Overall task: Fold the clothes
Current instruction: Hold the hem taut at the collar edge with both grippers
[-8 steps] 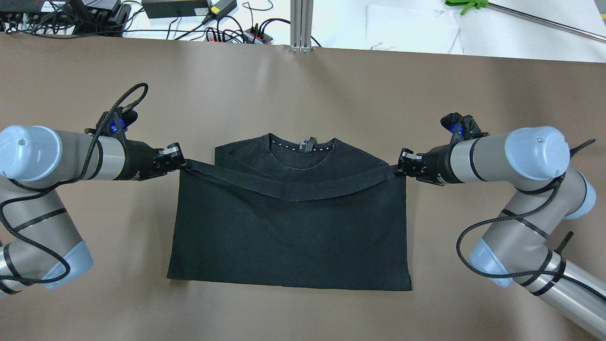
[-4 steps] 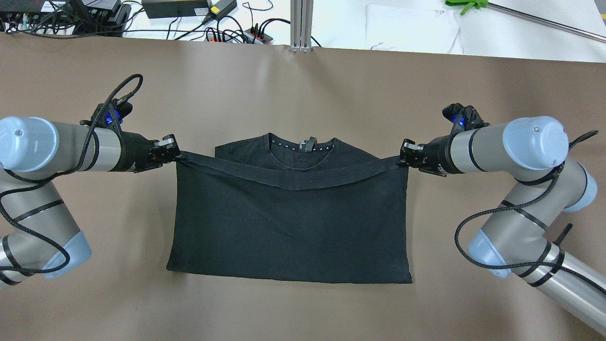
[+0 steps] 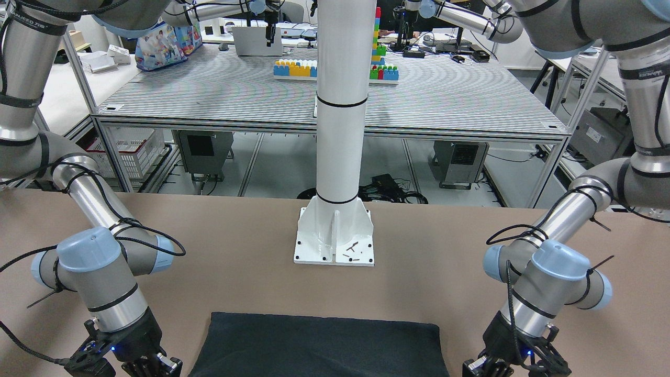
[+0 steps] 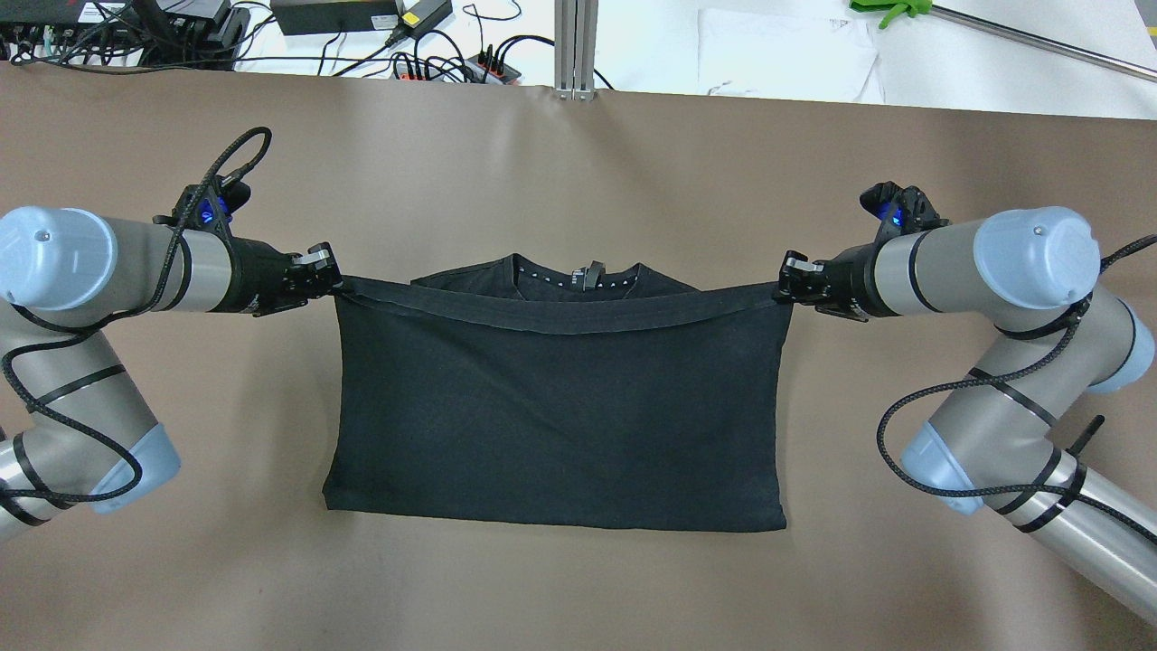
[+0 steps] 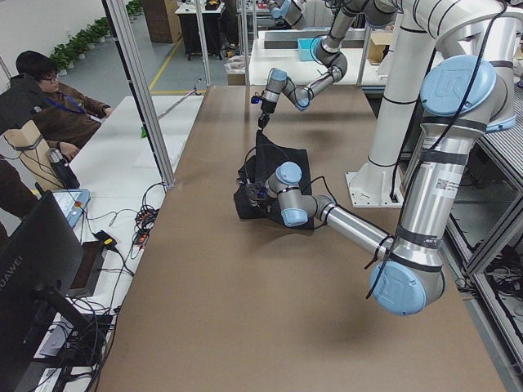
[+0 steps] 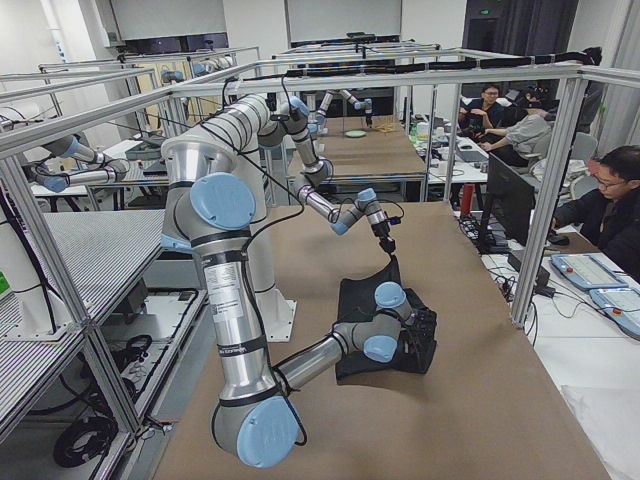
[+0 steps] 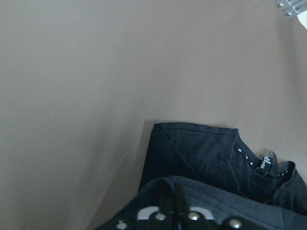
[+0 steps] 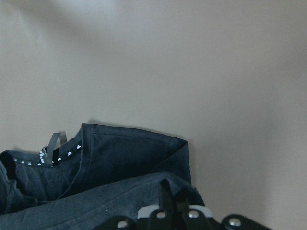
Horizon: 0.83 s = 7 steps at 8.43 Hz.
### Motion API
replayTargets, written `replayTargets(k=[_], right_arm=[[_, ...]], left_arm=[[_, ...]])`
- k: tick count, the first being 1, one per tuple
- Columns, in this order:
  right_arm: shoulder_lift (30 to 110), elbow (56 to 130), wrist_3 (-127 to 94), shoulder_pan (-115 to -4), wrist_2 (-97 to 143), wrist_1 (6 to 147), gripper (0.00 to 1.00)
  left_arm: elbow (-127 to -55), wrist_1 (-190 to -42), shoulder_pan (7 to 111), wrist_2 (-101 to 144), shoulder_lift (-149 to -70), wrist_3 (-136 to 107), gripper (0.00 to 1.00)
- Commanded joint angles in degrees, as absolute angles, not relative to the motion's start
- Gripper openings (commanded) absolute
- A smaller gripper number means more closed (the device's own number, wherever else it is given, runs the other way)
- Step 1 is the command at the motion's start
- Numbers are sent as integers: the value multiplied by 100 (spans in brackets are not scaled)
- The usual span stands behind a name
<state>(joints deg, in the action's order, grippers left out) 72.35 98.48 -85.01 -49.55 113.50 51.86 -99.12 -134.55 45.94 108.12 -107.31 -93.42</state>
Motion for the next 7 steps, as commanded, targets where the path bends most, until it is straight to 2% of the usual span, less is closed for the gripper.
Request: replayTargets(k=[1, 7], right_arm=[[7286, 9589, -8499, -4948, 11338, 5115, 0], [7058, 9694, -8586, -4931, 11521, 5221, 0]], left_arm=[[-9817, -13456, 4597, 10802, -10732, -9325, 0], [-9826, -12999, 4597, 10819, -11056, -9325, 0]])
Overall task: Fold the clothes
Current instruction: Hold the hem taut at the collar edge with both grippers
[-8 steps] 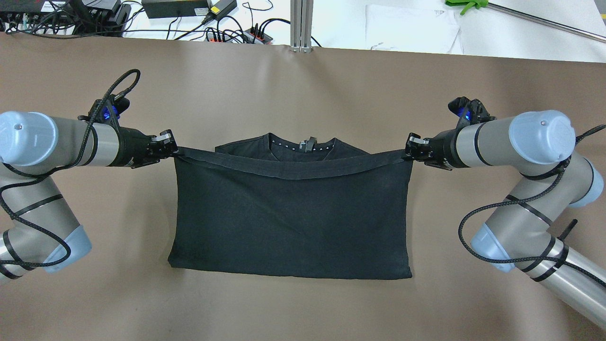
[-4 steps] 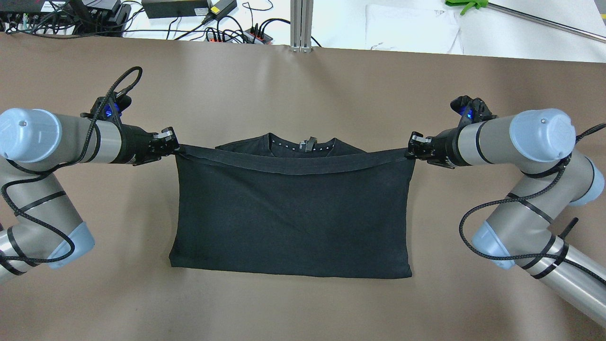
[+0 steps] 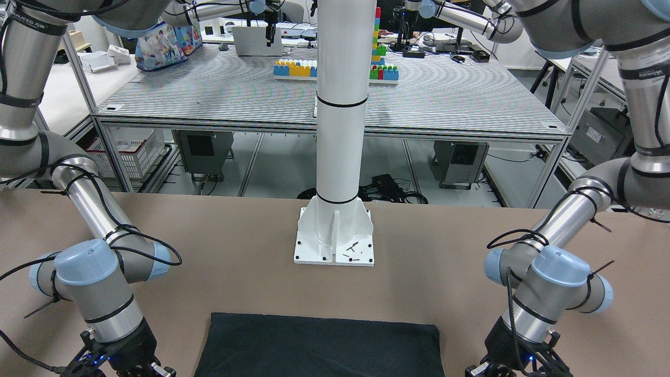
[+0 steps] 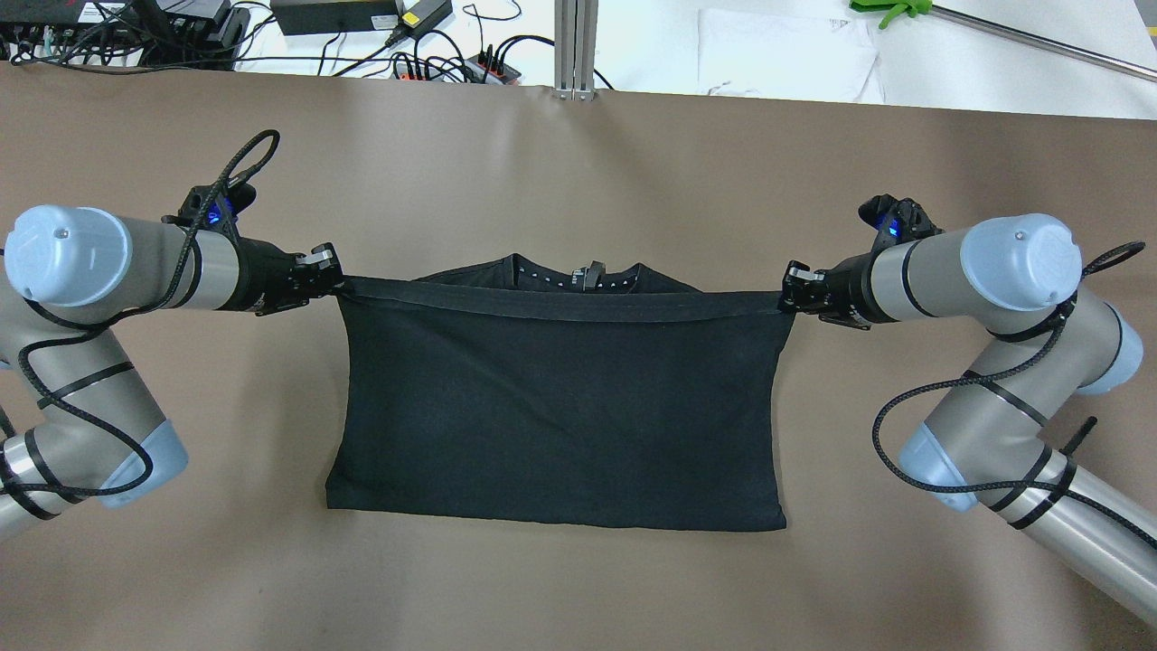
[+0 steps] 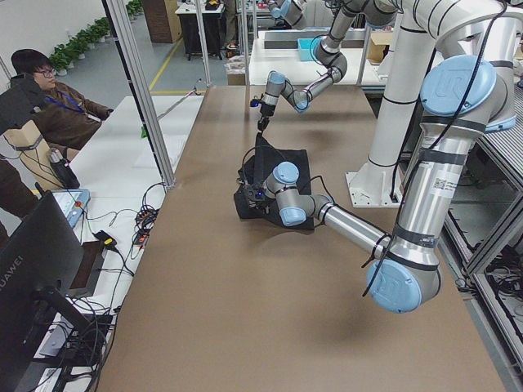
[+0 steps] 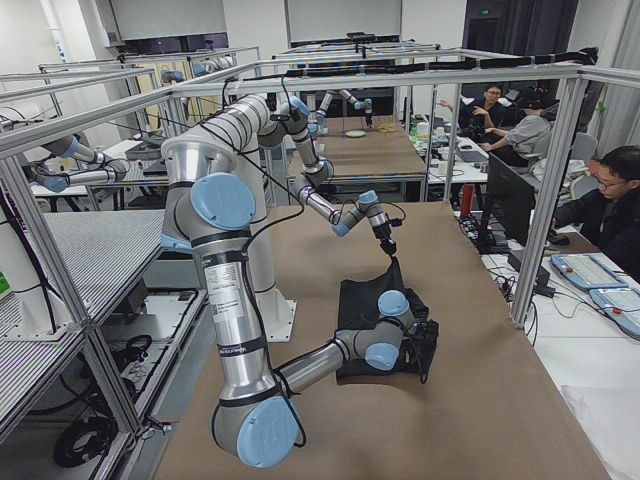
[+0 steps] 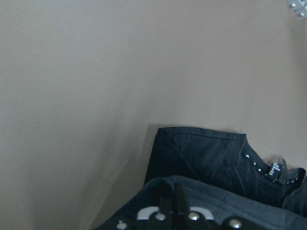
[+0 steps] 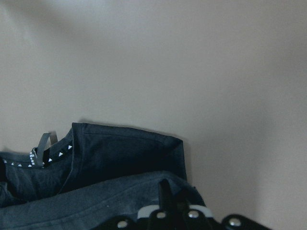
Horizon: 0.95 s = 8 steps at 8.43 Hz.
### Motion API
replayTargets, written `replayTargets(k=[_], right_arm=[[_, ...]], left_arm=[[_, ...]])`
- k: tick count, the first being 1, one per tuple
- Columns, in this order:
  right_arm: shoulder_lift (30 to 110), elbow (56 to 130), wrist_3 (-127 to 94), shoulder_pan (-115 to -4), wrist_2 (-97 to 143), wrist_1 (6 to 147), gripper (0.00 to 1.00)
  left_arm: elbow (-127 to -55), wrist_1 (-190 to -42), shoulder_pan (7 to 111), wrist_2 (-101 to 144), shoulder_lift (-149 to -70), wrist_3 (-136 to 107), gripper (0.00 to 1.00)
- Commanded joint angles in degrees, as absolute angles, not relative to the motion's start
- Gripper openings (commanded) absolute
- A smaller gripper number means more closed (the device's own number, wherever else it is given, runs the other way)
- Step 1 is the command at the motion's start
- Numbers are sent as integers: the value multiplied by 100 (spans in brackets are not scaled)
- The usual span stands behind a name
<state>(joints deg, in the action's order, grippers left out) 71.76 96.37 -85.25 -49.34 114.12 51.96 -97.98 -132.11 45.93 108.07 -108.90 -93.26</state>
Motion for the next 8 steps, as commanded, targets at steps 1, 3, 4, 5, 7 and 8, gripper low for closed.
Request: replayTargets(k=[1, 3, 4, 5, 7, 8], right_arm=[[7049, 9694, -8587, -4931, 11592, 5212, 0], [7075, 9668, -8561, -4940, 11593, 5212, 90], [7084, 9694, -8561, -4957, 11636, 5203, 94], [7101, 9694, -8561, -5027, 11811, 5212, 94], [7136, 9712, -8578, -5282, 12530, 5203, 94], [7285, 9825, -8587, -5282, 12551, 5203, 94]], left_arm=[[-9826, -13008, 4597, 10811, -11057, -9334, 0], [-9809, -13017, 4597, 10714, -11004, -9316, 97], [-9817, -13008, 4614, 10705, -11004, -9316, 100], [-9800, -12999, 4684, 10722, -11021, -9308, 100], [-9809, -12990, 4781, 10767, -11022, -9290, 100], [-9817, -12990, 4781, 10758, -11030, -9290, 100]])
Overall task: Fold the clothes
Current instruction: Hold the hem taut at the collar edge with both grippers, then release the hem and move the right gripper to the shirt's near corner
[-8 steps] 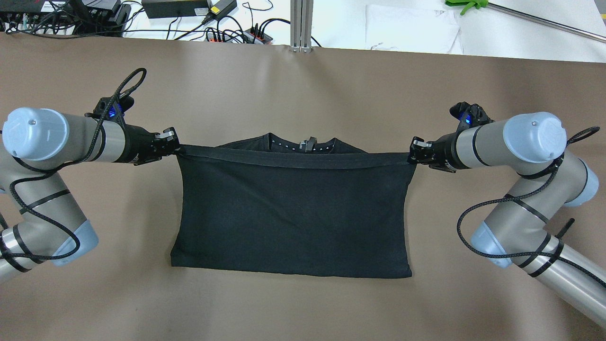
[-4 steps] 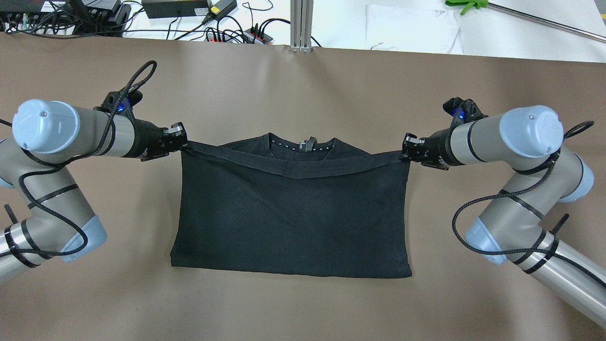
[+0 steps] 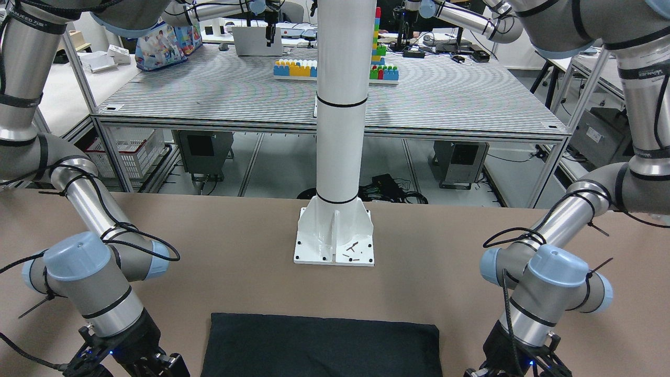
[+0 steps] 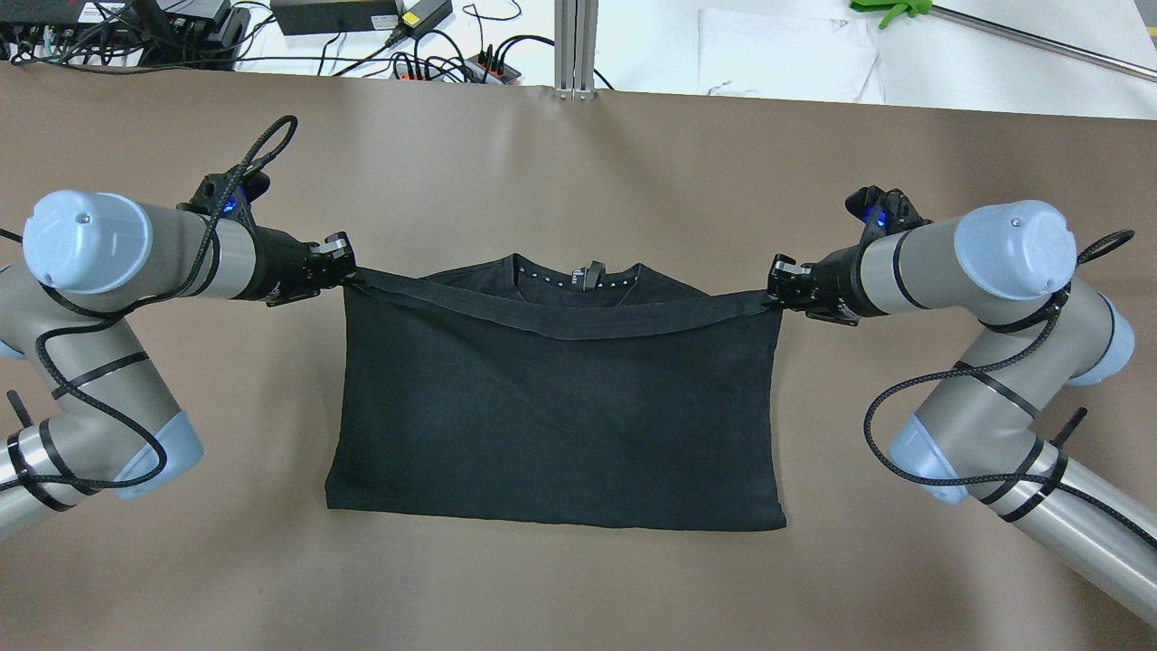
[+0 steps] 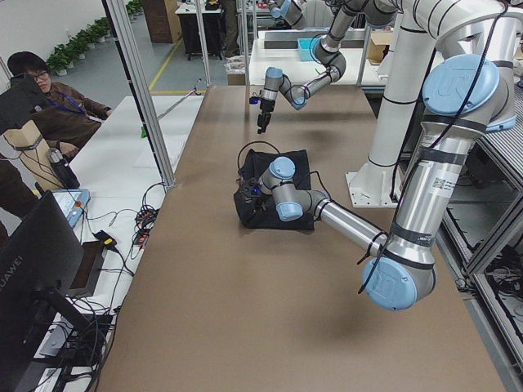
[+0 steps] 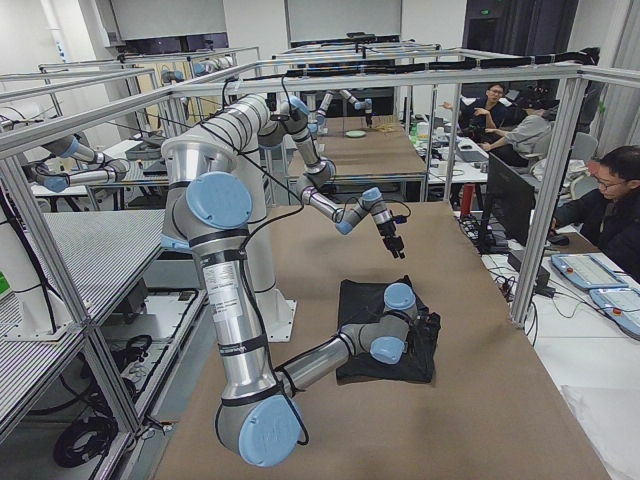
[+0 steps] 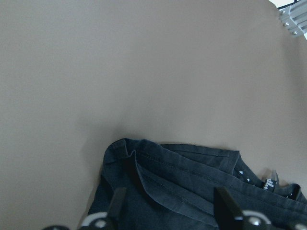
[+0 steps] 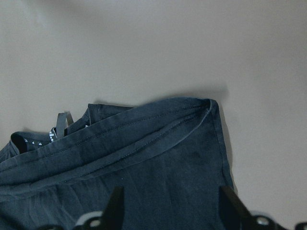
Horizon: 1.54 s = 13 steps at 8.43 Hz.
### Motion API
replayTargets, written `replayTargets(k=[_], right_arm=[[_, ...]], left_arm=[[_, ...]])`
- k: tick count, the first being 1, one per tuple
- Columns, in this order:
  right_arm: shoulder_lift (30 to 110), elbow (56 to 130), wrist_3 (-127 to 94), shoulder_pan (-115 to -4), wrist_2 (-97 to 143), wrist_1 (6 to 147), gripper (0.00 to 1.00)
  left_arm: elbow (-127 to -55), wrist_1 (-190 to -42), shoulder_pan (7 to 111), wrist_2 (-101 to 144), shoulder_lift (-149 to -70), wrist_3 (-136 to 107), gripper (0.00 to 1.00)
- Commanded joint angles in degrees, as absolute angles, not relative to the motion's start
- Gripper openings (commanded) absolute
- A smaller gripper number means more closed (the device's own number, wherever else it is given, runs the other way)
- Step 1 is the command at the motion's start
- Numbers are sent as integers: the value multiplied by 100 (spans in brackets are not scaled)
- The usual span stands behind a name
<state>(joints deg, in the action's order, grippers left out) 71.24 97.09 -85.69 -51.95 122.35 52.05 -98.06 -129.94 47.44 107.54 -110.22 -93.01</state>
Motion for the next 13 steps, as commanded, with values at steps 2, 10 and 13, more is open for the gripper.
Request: replayTargets(k=[2, 10, 13], right_arm=[[7810, 10141, -8587, -5213, 12551, 5186, 94], [8587, 10714, -9034, -3007, 11242, 5133, 94], [8718, 10714, -9044, -2892, 11224, 5133, 94]], left_arm=[[-9826, -12990, 4781, 10732, -11039, -9290, 100], [-9844, -12902, 4781, 10495, -11048, -9281, 100], [-9853, -12902, 4781, 10485, -11030, -9281, 100]])
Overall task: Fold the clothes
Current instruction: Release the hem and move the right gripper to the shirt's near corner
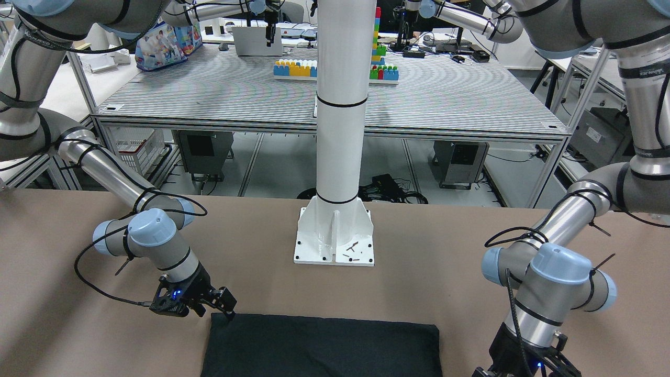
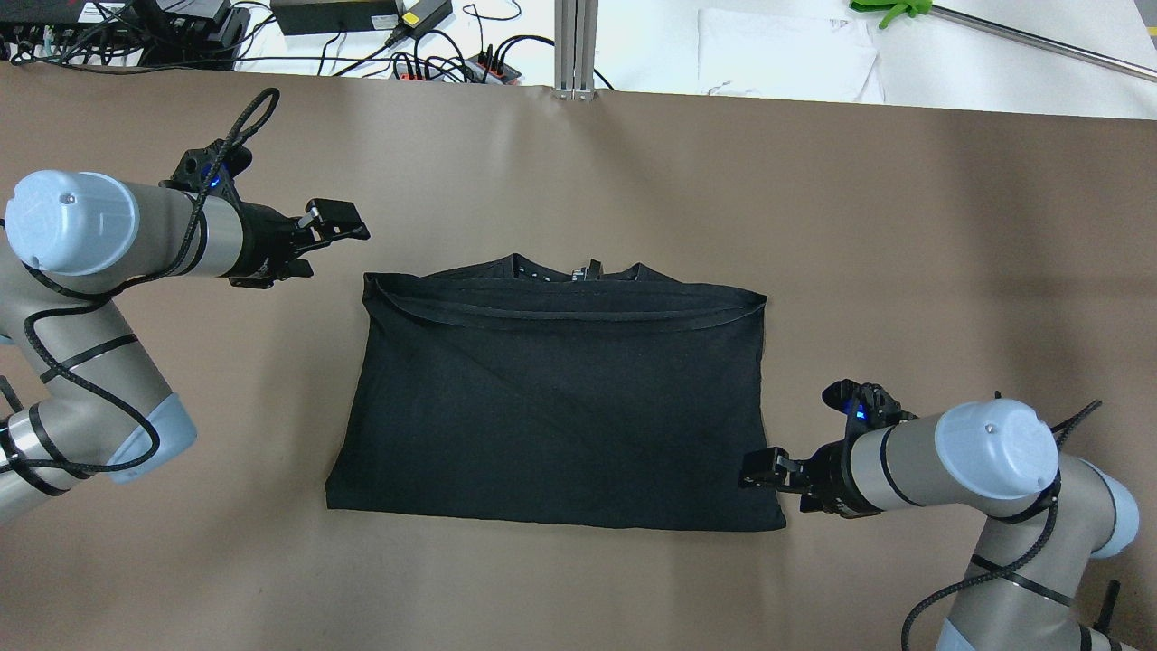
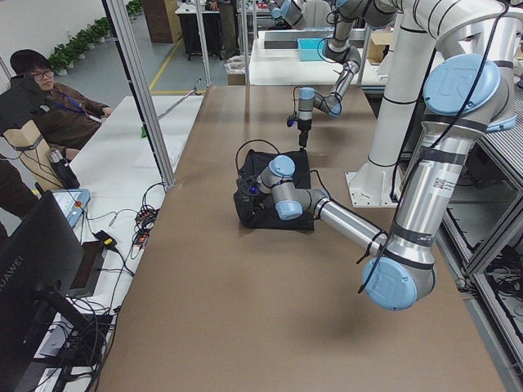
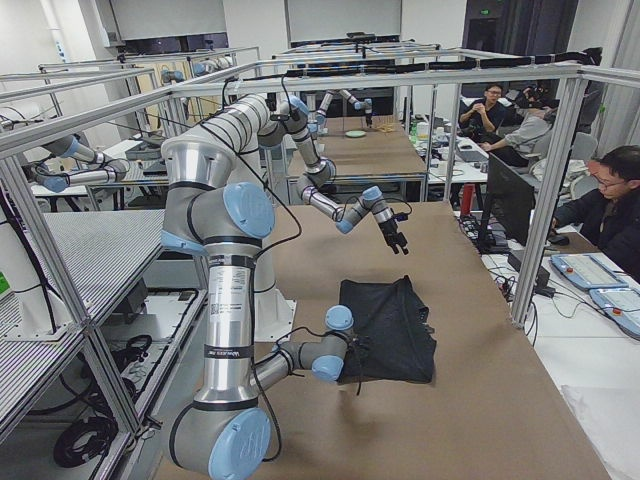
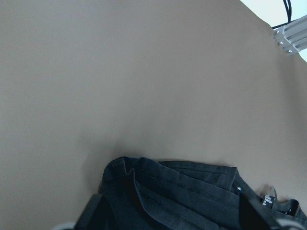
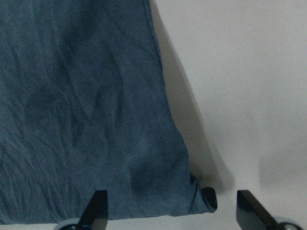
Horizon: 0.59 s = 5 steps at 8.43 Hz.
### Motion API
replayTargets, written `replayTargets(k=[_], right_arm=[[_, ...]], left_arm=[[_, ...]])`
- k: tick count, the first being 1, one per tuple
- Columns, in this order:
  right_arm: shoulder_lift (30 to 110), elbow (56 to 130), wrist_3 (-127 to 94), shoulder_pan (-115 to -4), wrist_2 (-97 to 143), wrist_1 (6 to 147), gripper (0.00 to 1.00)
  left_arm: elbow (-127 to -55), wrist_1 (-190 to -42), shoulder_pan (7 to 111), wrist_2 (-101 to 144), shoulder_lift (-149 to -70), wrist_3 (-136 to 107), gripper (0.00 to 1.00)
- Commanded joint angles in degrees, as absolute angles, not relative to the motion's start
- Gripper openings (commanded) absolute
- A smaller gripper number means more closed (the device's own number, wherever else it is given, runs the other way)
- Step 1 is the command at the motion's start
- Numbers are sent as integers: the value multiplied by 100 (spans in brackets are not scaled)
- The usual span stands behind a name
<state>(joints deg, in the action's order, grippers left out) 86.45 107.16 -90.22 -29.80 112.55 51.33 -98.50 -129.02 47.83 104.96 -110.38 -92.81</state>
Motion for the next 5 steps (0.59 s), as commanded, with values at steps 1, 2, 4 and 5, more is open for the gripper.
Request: replayTargets(k=[1, 2, 4, 5], right_arm=[[8727, 10696, -9044, -2839, 11215, 5133, 94], [8719, 10679, -9044, -2813, 11215, 5133, 92], [8710, 10635, -9044, -2813, 11215, 5133, 64], [8666, 10539, -9035, -2760, 11215, 5133, 59]], left_arm=[[-9853, -12902, 4781, 10494, -11030, -9281, 100], [-9835, -12902, 4781, 10494, -11039, -9281, 100], [-9835, -12902, 4781, 10485, -11039, -9203, 100], [-9835, -12902, 4781, 10485, -11039, -9202, 100]])
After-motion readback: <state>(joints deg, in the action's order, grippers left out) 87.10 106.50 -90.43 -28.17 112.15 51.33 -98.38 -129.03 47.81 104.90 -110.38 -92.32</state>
